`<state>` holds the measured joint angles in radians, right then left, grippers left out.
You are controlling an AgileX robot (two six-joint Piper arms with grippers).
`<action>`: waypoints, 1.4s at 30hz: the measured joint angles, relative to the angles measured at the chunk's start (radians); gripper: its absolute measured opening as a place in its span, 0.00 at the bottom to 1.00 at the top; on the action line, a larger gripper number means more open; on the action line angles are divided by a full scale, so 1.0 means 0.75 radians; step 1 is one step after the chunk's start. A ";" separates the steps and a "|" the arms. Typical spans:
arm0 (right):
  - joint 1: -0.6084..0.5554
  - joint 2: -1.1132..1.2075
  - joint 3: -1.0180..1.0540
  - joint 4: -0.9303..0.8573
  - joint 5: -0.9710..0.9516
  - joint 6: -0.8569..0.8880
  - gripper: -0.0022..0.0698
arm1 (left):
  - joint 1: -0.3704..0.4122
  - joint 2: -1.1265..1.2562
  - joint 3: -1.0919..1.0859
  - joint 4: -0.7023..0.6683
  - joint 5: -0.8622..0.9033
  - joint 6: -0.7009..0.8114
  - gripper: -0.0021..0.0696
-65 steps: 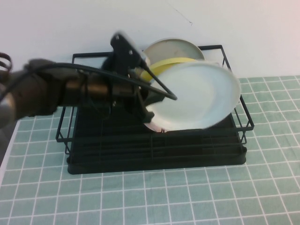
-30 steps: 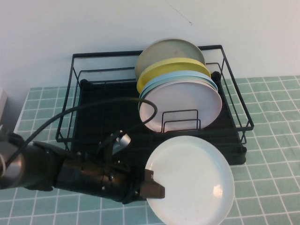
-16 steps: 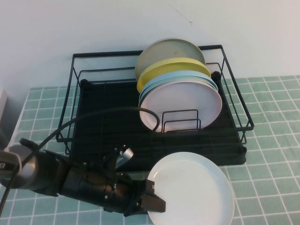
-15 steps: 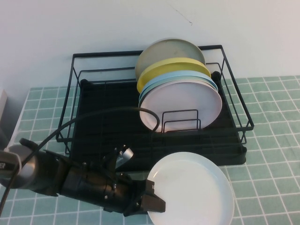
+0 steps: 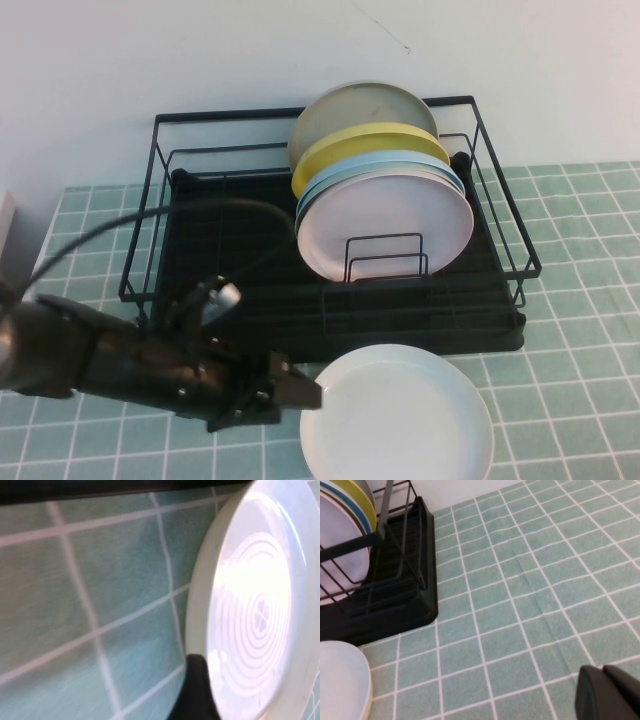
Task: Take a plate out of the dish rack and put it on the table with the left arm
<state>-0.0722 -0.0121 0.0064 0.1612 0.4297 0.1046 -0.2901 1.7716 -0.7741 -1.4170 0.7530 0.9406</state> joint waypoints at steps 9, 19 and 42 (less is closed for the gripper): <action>0.000 0.000 0.000 0.000 0.000 0.000 0.03 | 0.317 -0.262 0.002 0.361 0.094 -0.119 0.30; 0.000 0.000 0.000 0.000 0.000 0.000 0.03 | 0.368 -0.821 0.008 0.474 0.141 -0.091 0.03; 0.000 0.000 0.000 0.000 0.000 0.000 0.03 | 0.350 -1.632 0.011 0.493 0.155 -0.053 0.03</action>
<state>-0.0722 -0.0121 0.0064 0.1612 0.4297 0.1046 -0.0273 0.5477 -0.7660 -1.0470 0.8695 0.9006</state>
